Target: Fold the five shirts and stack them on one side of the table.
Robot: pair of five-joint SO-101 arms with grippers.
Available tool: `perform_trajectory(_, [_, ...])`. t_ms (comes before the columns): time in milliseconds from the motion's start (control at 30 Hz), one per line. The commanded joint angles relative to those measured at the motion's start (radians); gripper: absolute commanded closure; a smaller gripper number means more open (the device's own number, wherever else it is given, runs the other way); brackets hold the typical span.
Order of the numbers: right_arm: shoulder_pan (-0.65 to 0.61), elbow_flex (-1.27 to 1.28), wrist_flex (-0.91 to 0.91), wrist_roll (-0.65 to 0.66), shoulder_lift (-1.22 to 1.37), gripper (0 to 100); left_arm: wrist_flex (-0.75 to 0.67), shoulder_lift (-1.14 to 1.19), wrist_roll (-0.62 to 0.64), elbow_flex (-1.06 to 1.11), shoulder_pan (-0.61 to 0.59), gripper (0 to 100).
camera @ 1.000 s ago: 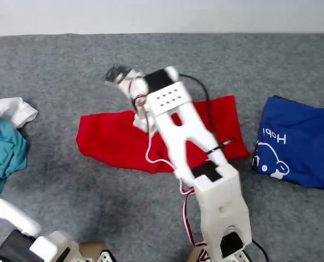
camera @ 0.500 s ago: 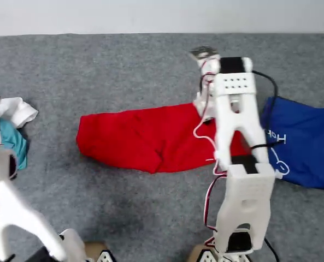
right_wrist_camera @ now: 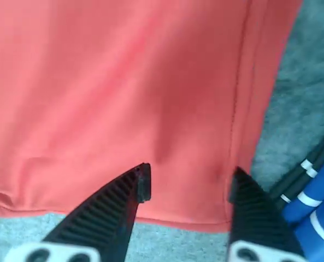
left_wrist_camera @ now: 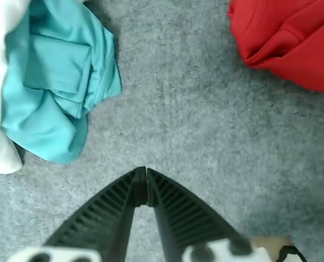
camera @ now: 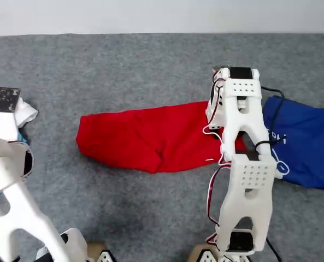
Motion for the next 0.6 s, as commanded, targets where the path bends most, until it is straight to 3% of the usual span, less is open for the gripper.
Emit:
perform_trajectory(0, [0.010, -0.114, -0.012, -0.011, -0.004, 69.9, 0.021, -0.026, 0.008, 0.002, 0.003, 99])
perform_trajectory(567, [-0.027, -0.341, -0.024, -0.005, 0.249, 70.0, 0.021, -0.026, 0.008, 0.002, 0.003, 99])
